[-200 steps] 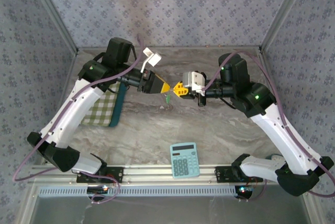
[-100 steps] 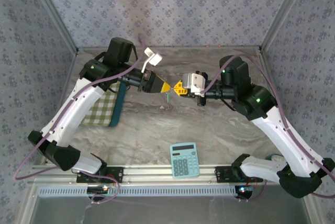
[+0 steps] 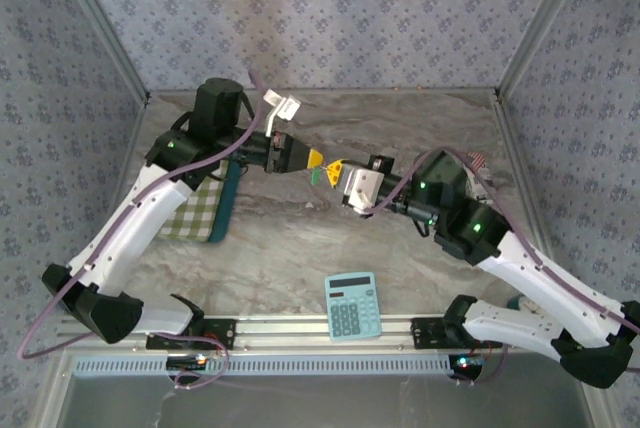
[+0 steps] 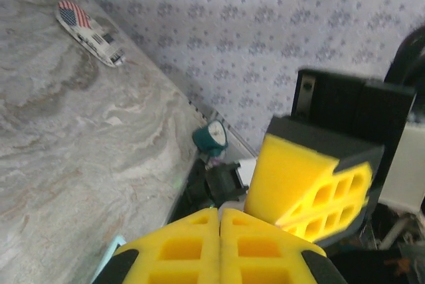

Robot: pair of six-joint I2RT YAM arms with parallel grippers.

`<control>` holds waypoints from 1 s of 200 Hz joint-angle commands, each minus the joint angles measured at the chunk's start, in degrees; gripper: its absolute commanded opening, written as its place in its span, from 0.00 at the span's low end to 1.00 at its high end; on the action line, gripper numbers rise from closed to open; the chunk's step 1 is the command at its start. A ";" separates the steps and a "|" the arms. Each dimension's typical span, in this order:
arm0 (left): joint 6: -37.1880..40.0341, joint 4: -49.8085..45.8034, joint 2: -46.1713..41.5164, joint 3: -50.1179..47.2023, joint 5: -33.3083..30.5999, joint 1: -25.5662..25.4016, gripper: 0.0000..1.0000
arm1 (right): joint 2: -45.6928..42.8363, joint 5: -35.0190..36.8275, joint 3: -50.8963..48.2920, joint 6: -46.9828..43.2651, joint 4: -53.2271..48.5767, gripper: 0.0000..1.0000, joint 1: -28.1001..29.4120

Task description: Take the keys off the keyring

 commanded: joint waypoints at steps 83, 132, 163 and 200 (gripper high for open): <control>-13.33 22.97 -7.07 -8.08 -9.47 -0.06 0.00 | 2.30 17.96 -11.16 10.99 35.84 0.00 8.67; -19.78 33.52 -10.08 -15.19 -13.15 0.29 0.00 | 5.84 25.80 -12.40 16.80 46.52 0.00 10.01; -21.10 36.74 -11.89 -18.19 -16.12 0.33 0.00 | 7.09 28.35 -11.88 21.12 49.33 0.00 10.57; -20.94 37.78 -12.71 -19.30 -17.34 0.40 0.00 | 7.76 27.19 -9.43 27.67 46.33 0.00 10.98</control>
